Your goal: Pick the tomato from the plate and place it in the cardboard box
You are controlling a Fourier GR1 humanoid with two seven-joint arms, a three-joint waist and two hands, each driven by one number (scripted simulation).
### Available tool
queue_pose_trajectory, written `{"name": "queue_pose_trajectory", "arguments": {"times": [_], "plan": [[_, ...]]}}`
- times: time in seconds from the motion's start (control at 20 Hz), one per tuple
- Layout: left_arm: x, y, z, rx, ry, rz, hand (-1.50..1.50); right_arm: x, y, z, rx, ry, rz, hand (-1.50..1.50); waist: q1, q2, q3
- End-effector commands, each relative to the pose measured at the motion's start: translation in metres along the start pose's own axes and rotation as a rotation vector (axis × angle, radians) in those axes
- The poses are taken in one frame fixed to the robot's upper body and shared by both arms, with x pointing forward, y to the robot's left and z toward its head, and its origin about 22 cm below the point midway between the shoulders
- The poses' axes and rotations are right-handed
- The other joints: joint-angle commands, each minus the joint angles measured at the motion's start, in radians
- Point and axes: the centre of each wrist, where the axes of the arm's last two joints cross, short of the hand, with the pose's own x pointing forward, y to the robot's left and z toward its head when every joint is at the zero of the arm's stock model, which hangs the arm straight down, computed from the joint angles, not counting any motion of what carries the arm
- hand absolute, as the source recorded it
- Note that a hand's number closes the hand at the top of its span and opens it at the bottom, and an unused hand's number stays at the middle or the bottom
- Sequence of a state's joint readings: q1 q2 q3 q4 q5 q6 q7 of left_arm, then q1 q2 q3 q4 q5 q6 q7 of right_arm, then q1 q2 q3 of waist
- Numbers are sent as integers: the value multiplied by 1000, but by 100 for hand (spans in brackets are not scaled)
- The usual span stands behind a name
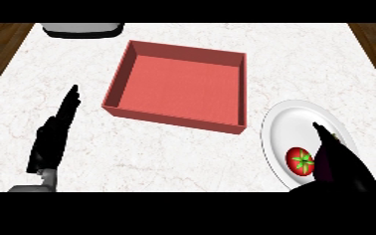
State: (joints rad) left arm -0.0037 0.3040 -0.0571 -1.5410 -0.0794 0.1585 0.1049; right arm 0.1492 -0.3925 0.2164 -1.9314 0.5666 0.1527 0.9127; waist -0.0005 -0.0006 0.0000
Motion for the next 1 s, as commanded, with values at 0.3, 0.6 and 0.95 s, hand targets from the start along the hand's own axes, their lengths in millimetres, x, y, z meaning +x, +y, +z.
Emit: {"name": "queue_pose_trajectory", "arguments": {"times": [0.3,0.6,0.95], "plan": [[15,4,-19,-7,1,-6,0,-7,8,-23,10,3,-17,-150,-2,1,0],[-3,-9,-15,-3,-19,8,0,-2,20,-27,30,3,18,-150,0,1,0],[7,-16,1,7,-9,18,0,2,26,-34,79,11,-5,150,0,1,0]]}}
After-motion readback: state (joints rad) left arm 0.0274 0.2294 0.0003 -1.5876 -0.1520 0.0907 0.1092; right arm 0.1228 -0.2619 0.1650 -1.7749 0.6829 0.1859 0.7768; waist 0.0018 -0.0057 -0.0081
